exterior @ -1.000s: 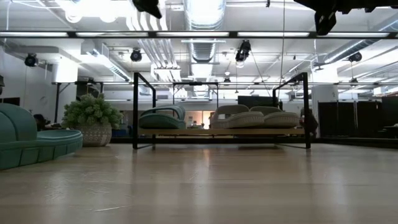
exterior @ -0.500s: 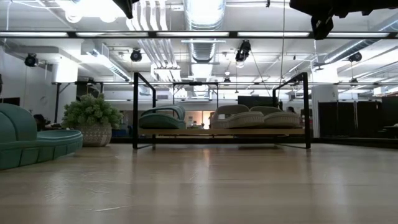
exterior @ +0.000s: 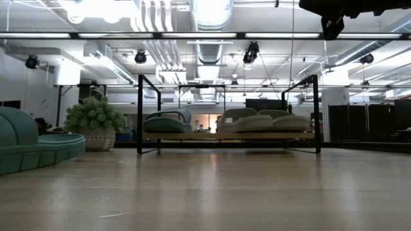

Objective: Pick and place slides into the shelf
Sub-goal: Put the green slide on the shelf

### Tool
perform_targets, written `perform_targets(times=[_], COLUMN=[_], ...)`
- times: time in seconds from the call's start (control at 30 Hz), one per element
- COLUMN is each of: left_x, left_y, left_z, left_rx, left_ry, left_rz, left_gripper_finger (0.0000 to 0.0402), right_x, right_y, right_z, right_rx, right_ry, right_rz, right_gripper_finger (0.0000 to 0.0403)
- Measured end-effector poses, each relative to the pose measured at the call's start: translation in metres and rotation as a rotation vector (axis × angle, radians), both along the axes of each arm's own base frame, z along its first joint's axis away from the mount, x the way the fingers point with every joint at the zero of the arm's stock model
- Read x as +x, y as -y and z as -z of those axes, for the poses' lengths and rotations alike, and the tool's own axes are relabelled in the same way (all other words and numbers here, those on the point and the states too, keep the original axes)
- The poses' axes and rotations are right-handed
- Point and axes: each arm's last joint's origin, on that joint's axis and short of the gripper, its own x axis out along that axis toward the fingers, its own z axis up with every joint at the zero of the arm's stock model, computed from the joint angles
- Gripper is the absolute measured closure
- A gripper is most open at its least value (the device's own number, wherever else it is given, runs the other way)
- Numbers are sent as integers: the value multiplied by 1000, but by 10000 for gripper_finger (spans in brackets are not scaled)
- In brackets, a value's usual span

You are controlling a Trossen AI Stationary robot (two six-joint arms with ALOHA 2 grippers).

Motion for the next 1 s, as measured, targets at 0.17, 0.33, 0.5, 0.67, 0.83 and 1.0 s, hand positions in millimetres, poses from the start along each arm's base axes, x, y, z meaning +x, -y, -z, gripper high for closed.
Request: perform_targets(times=[0.17,0.33,0.5,0.67,0.83,1.0], left_x=[4,7,9,5,-5,-10], left_y=[40,86,128,162,186,195], left_z=[19,50,89,120,142,165], left_rx=[-35,-30,37,75,90,159], left_ry=[-38,-126,-177,-223,-243,-308], left_rz=[-27,-16,-53,-63,-115,-152], left_gripper_finger=[339,339,339,339,339,339], right_x=[0,0,0,0,0,0], right_y=[0,0,0,0,0,0], right_z=[0,1,1,1,2,2], right_rx=[19,-8,-39,-44,-45,-45], right_ry=[2,-13,-17,-18,-22,-22], right_rz=[0,-1,-1,-2,-2,-2], right_gripper_finger=[394,394,394,394,394,394])
